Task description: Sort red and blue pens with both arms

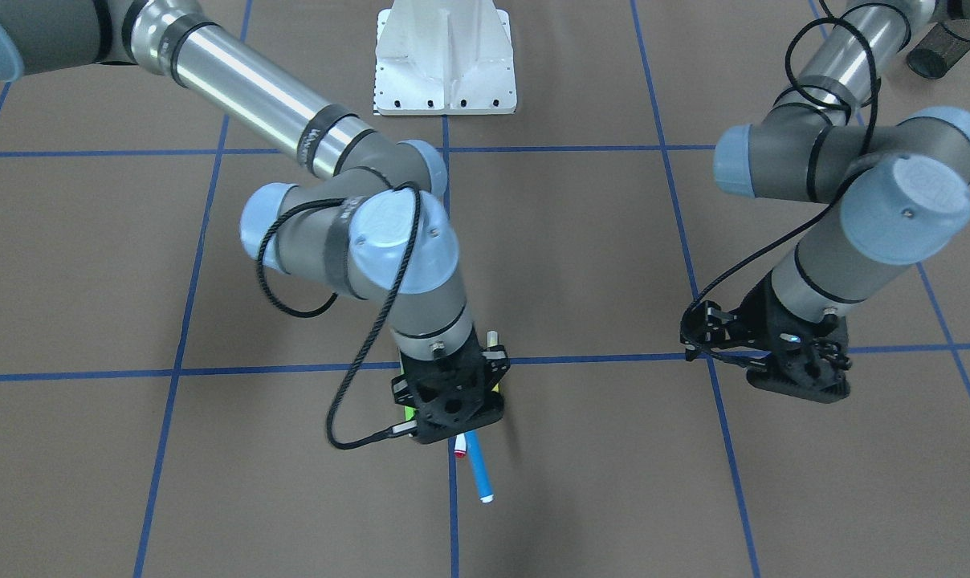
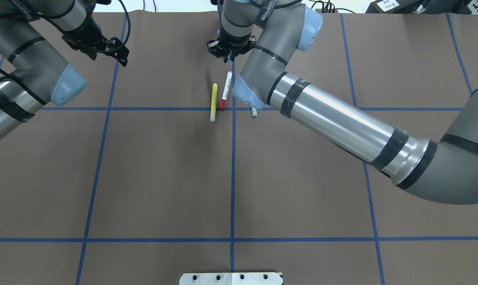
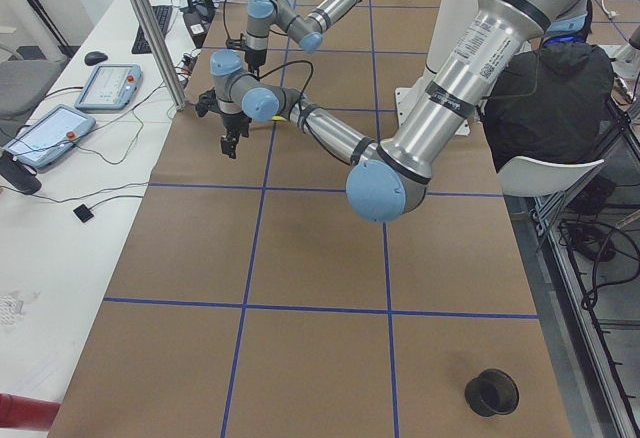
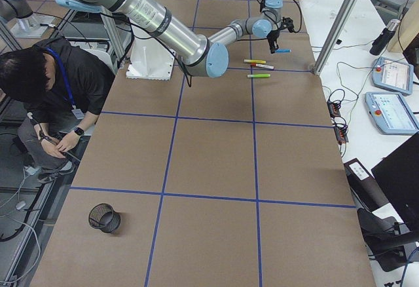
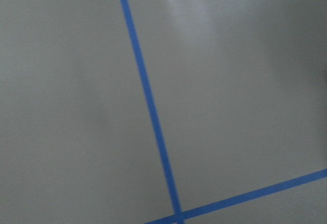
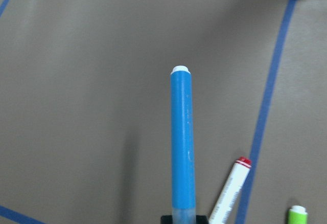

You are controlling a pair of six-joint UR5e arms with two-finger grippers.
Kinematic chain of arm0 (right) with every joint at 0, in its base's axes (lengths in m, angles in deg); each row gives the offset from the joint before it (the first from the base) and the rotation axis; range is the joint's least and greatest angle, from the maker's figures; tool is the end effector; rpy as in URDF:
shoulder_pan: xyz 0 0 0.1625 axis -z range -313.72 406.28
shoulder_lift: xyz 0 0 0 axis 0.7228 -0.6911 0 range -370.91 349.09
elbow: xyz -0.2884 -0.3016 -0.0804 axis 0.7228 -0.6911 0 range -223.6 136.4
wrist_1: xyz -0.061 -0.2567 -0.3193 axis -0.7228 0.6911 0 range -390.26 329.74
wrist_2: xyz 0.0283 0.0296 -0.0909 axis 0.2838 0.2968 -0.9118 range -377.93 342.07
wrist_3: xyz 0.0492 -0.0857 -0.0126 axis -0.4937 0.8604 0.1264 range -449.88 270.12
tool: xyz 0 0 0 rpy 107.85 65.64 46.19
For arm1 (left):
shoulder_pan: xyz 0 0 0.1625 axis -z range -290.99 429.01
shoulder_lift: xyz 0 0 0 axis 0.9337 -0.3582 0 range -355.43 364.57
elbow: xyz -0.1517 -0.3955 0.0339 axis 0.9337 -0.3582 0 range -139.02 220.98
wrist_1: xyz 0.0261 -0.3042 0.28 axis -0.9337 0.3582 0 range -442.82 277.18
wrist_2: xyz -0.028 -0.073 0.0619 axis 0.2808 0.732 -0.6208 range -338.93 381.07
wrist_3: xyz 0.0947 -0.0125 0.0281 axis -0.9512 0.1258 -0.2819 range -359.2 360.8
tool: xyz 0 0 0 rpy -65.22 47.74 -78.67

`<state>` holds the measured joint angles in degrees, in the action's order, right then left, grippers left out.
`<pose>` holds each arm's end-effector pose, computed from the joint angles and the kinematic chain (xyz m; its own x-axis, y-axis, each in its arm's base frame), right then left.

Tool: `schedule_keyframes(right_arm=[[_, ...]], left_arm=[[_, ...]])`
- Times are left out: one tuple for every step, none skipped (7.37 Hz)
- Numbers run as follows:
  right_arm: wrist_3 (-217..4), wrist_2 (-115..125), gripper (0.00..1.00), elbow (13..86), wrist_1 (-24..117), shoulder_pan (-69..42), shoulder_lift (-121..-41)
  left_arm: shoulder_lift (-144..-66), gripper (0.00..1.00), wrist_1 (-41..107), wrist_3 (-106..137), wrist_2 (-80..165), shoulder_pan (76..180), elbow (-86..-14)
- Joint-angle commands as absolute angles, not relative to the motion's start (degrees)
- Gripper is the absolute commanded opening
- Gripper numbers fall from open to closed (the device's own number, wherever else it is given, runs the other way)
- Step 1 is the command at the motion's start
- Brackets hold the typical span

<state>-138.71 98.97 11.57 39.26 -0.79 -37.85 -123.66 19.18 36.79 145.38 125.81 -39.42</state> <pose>-0.5190 -0.6876 0.1533 0.6158 -0.1999 0.7621 -0.0215 0.9626 0.2699 0.3387 -0.6586 0.3058 0.6408 0.2412 -0.7288 -0.0481 0.9601 0.2755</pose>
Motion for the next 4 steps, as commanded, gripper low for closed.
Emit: schedule_keyframes(right_arm=[[-135.6,106.4,0.0,16.0,42.5,-8.6,-44.7],[-133.8,106.7,0.0,16.1,43.0,-10.0,-46.5],[-133.8,106.8,0.0,16.0,43.0,-10.8,-47.5],[-133.8,107.4,0.0,16.1,43.0,-11.2,-48.6]], left_arm=[[-131.4,0.98,28.4,48.9,138.4,119.3,-32.4],[-135.7,0.97,28.5,51.7,134.4,116.3,-29.4],[-140.7,0.95,28.5,56.0,130.6,113.3,-25.5],[-142.8,0.91,28.6,58.0,129.3,111.0,-24.1]])
